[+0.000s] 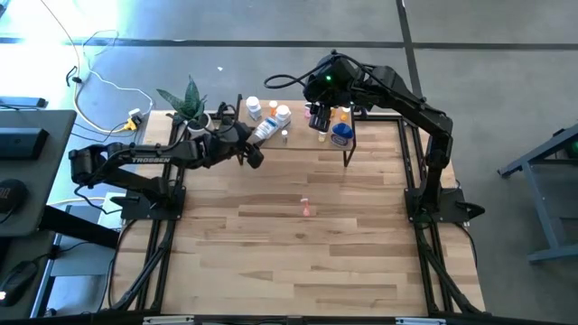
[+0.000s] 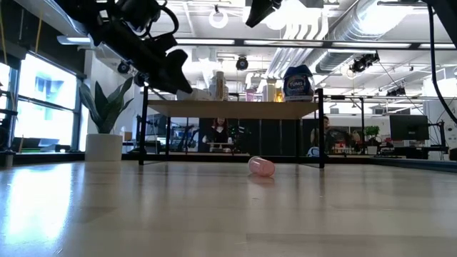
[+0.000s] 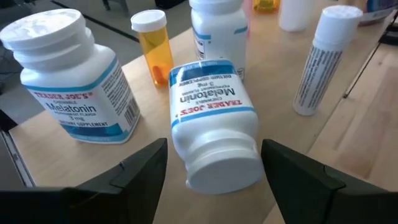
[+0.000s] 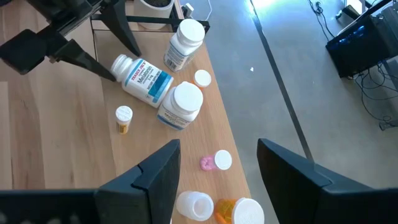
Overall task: Pick and place medicine bottles onto shelf by color
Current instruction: Adjust the white pill bottle on the shelf
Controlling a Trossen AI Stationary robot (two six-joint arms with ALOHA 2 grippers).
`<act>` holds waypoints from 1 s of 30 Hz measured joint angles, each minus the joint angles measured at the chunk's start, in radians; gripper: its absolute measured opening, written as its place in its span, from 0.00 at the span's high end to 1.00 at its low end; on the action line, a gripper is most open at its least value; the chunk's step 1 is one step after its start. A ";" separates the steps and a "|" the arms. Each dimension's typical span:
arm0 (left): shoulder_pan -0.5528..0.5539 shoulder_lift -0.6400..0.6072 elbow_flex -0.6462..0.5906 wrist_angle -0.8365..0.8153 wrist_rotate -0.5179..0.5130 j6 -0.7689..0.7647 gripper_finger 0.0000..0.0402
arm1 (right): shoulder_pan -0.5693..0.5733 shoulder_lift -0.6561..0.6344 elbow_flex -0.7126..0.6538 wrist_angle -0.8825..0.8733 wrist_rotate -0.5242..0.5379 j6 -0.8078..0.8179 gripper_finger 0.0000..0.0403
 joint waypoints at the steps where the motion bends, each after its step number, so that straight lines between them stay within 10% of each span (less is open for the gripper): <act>1: 0.004 0.000 0.000 0.001 0.005 -0.007 0.38 | 0.000 0.000 0.000 0.000 0.000 0.000 0.49; 30: 0.044 -0.003 0.003 -0.056 0.151 0.001 0.48 | 0.000 0.000 0.000 0.000 0.000 -0.004 0.49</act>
